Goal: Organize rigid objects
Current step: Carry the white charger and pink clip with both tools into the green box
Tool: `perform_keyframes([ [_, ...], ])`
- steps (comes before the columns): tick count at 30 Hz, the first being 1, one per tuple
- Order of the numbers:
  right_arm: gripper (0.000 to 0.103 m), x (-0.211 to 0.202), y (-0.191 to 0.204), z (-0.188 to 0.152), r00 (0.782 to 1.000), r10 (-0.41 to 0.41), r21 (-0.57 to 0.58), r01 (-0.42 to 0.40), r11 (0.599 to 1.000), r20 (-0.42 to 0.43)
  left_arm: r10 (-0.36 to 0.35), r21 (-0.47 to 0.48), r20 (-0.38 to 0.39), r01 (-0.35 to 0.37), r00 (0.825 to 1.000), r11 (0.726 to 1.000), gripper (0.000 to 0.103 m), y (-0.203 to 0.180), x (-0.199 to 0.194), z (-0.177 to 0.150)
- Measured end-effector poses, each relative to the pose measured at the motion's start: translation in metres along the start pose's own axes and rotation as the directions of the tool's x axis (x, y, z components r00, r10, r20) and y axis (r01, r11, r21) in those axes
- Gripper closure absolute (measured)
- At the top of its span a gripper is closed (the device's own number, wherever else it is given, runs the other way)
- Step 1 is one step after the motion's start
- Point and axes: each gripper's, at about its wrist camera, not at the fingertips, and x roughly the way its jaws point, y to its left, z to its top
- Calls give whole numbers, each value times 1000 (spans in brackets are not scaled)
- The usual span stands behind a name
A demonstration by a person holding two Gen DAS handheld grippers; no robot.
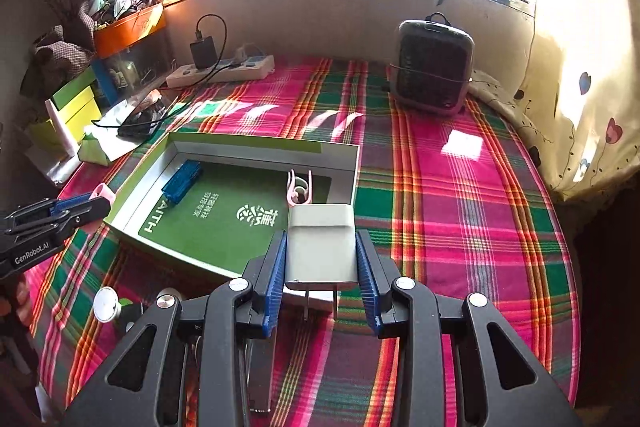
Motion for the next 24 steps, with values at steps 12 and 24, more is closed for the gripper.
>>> perform_keyframes([
  [12,68,57,30,40,995,61,-40,-64,997,-83,-25,19,-53,26,998,999,81,-12,32,10],
  [24,68,114,47,51,981,65,-71,-80,994,-185,-32,31,-103,35,994,999,81,-16,56,8],
])
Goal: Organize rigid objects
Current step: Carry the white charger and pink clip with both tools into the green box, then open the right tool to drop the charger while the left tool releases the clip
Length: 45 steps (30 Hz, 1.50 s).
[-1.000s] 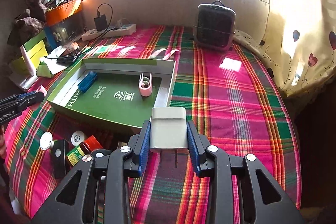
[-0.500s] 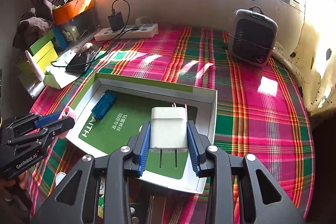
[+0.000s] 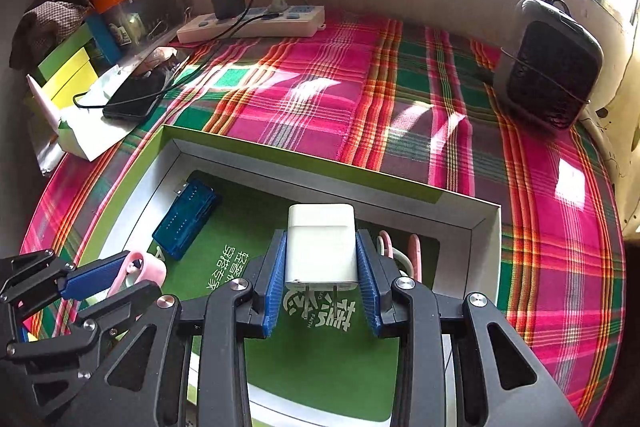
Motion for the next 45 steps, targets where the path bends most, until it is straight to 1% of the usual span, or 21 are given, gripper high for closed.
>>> perform_keyframes([
  [9,68,12,2,4,1000,-1,-6,1,1000,-17,11,0,-12,-11,1000,1000,81,2,9,0],
  [20,68,15,3,7,1000,-15,-6,15,1000,-1,24,-5,-16,-24,1000,1000,81,6,13,1],
  [33,68,14,0,5,1000,0,11,0,1000,17,25,-8,-18,-25,1000,1000,81,6,14,2],
  [35,66,14,0,4,1000,4,14,-5,1000,20,23,-8,-18,-23,1000,1000,80,6,14,2],
  [39,59,13,-1,3,1000,10,23,-11,1000,22,19,-7,-18,-20,1000,1000,77,6,15,1],
  [45,58,9,-1,1,999,14,31,-15,999,34,12,-10,-18,-12,1000,1000,74,3,12,-2],
])
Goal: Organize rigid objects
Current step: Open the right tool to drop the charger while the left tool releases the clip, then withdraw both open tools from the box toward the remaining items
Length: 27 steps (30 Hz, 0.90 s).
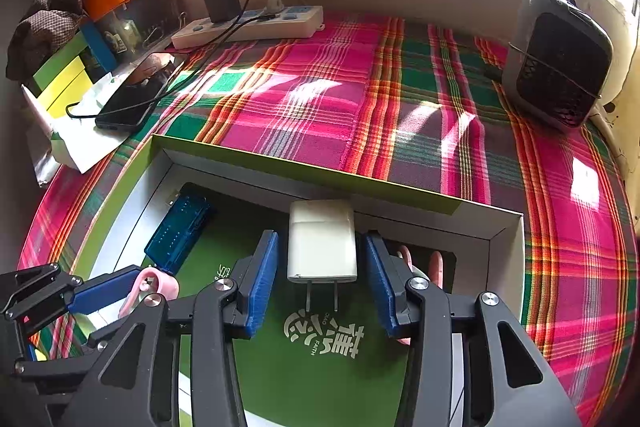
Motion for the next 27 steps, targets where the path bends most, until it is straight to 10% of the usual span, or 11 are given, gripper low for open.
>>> perform_keyframes([
  [27,57,-80,-11,-53,994,-3,46,-2,999,106,-34,-24,107,37,994,999,66,-6,-74,-33],
])
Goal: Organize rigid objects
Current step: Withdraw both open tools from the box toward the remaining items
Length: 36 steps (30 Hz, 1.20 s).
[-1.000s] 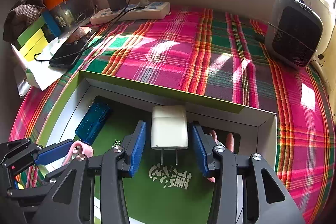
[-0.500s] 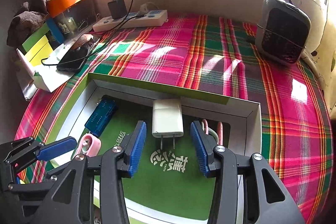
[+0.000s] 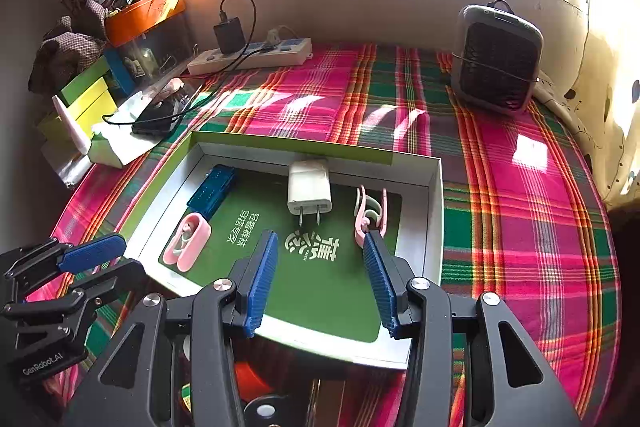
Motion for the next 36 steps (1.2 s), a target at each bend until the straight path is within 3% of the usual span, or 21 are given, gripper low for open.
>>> perform_keyframes([
  [14,54,-35,-11,-57,997,-73,23,73,997,29,-27,-44,6,27,1000,999,66,11,-17,-35],
  [20,54,-49,-20,-73,997,-61,81,58,995,40,-40,-43,2,40,999,998,66,14,-18,-42],
  [36,54,-41,-8,-97,999,-30,67,31,997,-18,-78,-57,-9,78,997,995,65,18,-23,-54],
])
